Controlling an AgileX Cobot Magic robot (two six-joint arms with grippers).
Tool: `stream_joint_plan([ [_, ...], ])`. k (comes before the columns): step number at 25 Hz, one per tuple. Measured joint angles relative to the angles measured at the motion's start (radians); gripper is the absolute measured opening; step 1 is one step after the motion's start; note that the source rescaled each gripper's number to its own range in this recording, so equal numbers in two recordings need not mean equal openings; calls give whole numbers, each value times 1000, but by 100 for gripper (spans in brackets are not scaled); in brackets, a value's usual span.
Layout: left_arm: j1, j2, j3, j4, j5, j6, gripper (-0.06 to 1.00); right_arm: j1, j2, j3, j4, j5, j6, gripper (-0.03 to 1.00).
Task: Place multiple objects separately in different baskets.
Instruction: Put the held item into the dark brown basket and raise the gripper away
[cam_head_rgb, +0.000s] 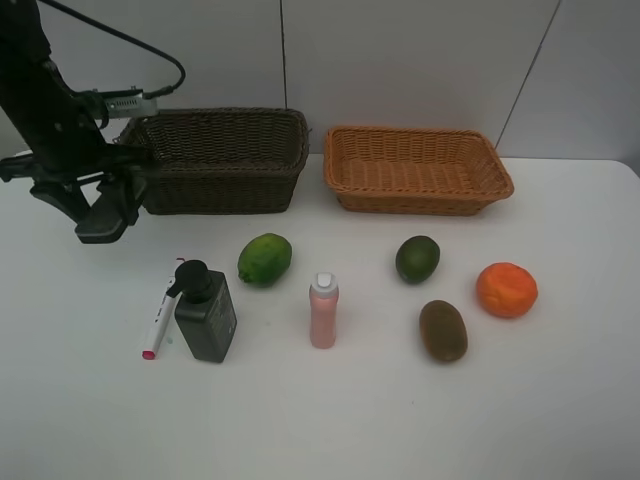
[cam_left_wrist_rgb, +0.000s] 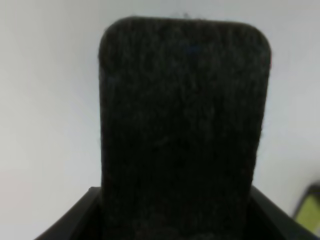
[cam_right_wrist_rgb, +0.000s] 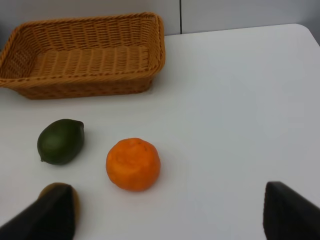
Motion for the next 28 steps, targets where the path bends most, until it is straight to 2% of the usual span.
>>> stream_joint_plan([
  [4,0,57,-198,-2,28,1,58,0,0,0,0,0,0,86],
  [11,0,291,-542,-11,30,23,58,0,0,0,0,0,0,86],
  [16,0,449,-714,-10,36,26,58,0,0,0,0,0,0,86],
  [18,0,489,-749,-10,55,26,64,0,0,0,0,0,0,86],
  [21,0,520,-762,-9,88,26,88,0,0,0,0,0,0,86],
  [22,0,522,-762,-7,91,26,93,0,0,0,0,0,0,86],
  [25,0,522,-783,-3,115,26,97,0,0,0,0,0,0,86],
  [28,0,522,-844,-3,174,19,97,0,0,0,0,0,0,86],
])
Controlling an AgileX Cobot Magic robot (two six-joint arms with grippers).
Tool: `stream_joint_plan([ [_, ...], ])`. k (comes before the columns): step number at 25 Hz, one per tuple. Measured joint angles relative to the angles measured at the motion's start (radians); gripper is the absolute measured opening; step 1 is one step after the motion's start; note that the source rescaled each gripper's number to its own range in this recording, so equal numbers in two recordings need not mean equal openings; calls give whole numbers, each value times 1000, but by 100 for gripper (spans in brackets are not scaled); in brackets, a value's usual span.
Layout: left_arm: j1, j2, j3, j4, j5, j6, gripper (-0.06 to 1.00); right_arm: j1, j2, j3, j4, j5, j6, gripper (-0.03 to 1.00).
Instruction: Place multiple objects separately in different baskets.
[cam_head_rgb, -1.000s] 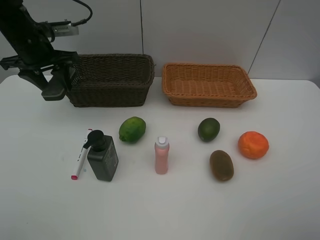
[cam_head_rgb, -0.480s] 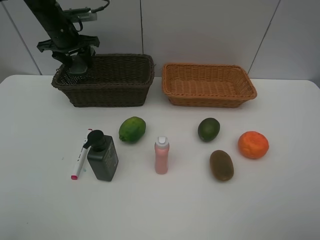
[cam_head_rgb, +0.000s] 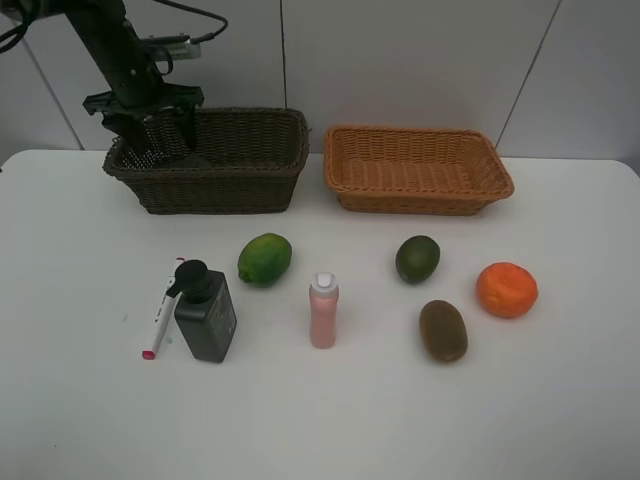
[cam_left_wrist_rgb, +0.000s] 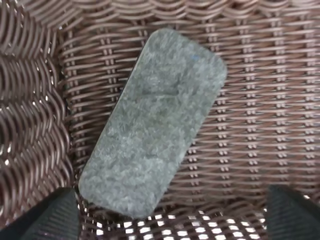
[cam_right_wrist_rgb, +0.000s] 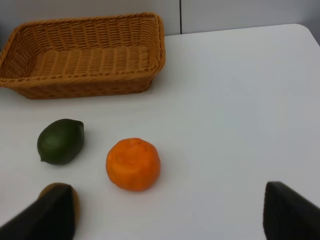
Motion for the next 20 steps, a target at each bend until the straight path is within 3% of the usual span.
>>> stream_joint_plan([
  [4,0,-19,-93,-26,20,-13,98,0,0,0,0,0,0,86],
  [10,0,-141,-88,-72,21,-18,98,0,0,0,0,0,0,86],
  [14,-3,-274,69,-67,20,-11,98,0,0,0,0,0,0,86],
  [20,-22,-535,486,-52,18,1,98,0,0,0,0,0,0,86],
])
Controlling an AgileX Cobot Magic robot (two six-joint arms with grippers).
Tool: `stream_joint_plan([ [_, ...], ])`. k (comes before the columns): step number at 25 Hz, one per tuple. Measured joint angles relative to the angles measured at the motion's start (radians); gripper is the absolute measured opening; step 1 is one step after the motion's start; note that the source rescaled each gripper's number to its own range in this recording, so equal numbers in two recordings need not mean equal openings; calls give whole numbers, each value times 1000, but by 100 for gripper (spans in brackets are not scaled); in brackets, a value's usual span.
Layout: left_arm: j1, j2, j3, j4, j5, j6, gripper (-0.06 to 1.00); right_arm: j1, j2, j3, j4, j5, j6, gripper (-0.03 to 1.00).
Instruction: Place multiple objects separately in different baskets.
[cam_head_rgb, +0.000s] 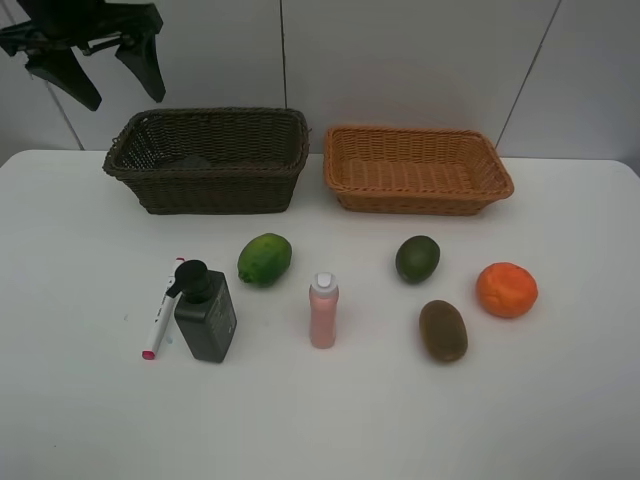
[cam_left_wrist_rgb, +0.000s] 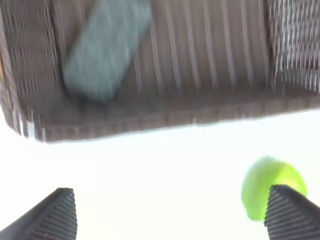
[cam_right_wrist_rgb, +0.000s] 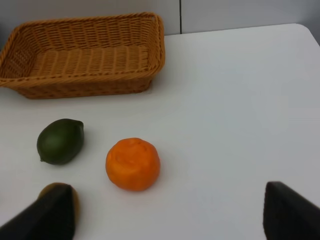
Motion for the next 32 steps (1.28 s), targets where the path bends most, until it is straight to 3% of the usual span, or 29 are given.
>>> stream_joint_plan([
  [6,0,-208,409,4,1,-5,98,0,0,0,0,0,0,86],
  [13,0,-256,715,7,-26,-27,98,0,0,0,0,0,0,86],
  [22,0,-235,759,-31,-205,-61,98,0,0,0,0,0,0,86],
  [32,0,-19,734,-69,-381,-65,98,0,0,0,0,0,0,86],
])
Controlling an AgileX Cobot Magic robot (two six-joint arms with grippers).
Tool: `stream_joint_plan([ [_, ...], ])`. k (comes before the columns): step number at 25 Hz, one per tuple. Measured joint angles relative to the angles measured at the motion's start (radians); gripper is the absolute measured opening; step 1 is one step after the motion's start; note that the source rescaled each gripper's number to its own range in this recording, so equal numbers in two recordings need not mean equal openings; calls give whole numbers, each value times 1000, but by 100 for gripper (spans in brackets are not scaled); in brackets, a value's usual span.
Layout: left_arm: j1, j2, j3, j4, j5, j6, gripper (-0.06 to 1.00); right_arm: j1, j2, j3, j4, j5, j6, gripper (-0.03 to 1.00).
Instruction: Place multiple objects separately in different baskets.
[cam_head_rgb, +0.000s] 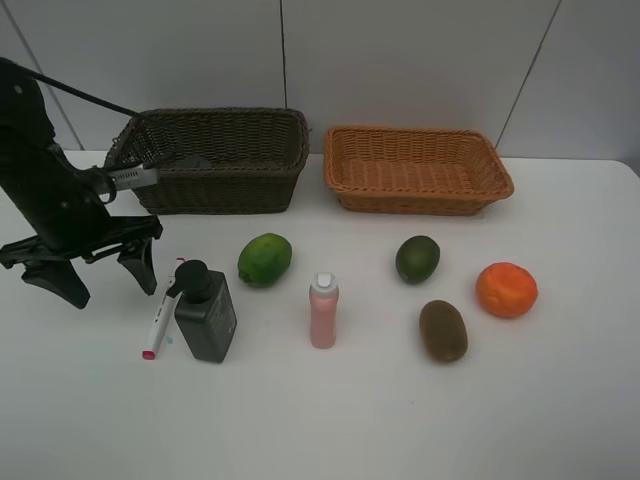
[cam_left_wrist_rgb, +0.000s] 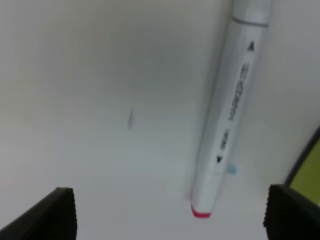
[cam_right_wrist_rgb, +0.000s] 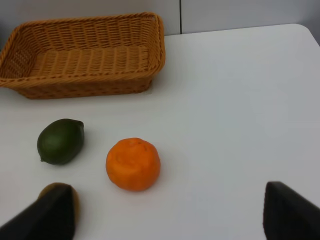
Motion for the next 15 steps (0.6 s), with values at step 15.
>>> stream_joint_plan([
  [15,-104,170,-221,50,38,-68,98,0,0,0,0,0,0,86],
])
